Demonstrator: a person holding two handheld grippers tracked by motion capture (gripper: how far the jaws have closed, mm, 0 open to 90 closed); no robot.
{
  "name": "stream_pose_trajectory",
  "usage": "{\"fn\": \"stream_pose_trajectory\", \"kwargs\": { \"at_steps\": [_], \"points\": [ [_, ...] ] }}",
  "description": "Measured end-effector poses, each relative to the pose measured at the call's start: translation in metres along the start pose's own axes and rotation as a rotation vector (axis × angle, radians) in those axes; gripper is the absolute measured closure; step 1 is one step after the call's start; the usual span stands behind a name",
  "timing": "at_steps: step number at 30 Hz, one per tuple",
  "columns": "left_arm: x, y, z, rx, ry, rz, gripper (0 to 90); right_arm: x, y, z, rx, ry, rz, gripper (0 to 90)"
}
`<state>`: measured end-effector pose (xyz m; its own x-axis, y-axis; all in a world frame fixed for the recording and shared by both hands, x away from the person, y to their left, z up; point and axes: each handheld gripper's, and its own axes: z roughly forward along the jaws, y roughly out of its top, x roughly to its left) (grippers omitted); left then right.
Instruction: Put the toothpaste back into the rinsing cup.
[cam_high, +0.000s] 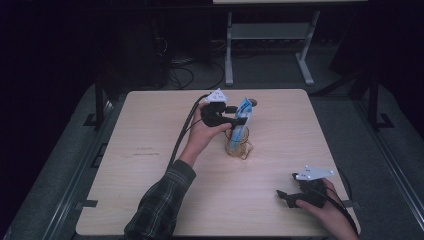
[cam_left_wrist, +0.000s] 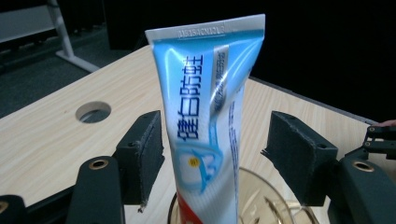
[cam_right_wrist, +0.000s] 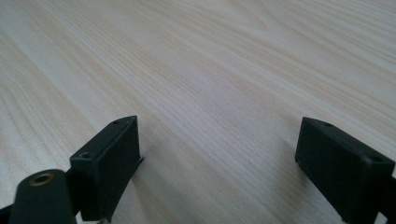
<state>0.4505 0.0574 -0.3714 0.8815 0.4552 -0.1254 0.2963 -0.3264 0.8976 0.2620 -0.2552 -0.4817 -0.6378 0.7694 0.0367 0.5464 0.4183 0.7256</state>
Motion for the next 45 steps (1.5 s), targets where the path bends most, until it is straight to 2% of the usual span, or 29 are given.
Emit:
{"fn": "stream_pose_trajectory", "kwargs": {
  "at_steps": [3,13,20,25,26,34,35,40,42,45],
  "points": [
    [0.0,-0.001,-0.009,0.015,0.025,0.0,35.4,0.0,0.0,0.0,-0.001,0.0,0.0,13.0],
    [0.001,-0.007,-0.031,0.016,0.041,-0.006,35.5,0.0,0.0,0.0,-0.001,-0.002,-0.005,13.0],
    [0.001,-0.013,-0.047,0.054,0.061,-0.012,35.1,-0.001,0.0,0.0,0.0,-0.002,-0.005,13.1],
    [-0.001,-0.022,-0.057,0.09,0.078,-0.016,34.6,0.0,0.0,0.0,0.0,-0.003,-0.005,13.2],
    [-0.002,-0.027,-0.061,0.109,0.092,-0.021,34.6,0.0,0.0,0.0,0.0,-0.003,-0.005,13.2],
    [-0.005,-0.043,-0.076,0.145,0.119,-0.022,34.1,0.0,0.0,0.0,0.0,-0.003,-0.005,13.2],
    [-0.006,-0.045,-0.078,0.148,0.118,-0.032,34.1,0.0,0.0,0.0,0.0,-0.003,-0.005,13.2],
    [-0.01,-0.058,-0.088,0.173,0.126,-0.035,30.3,0.0,0.0,0.0,0.0,-0.003,-0.005,13.3],
    [-0.012,-0.064,-0.091,0.195,0.134,-0.038,29.3,0.0,0.0,0.0,0.0,-0.003,-0.005,13.2],
    [-0.016,-0.075,-0.096,0.243,0.16,-0.022,26.8,0.0,0.0,0.0,0.0,-0.003,-0.003,13.2]
  ]
}}
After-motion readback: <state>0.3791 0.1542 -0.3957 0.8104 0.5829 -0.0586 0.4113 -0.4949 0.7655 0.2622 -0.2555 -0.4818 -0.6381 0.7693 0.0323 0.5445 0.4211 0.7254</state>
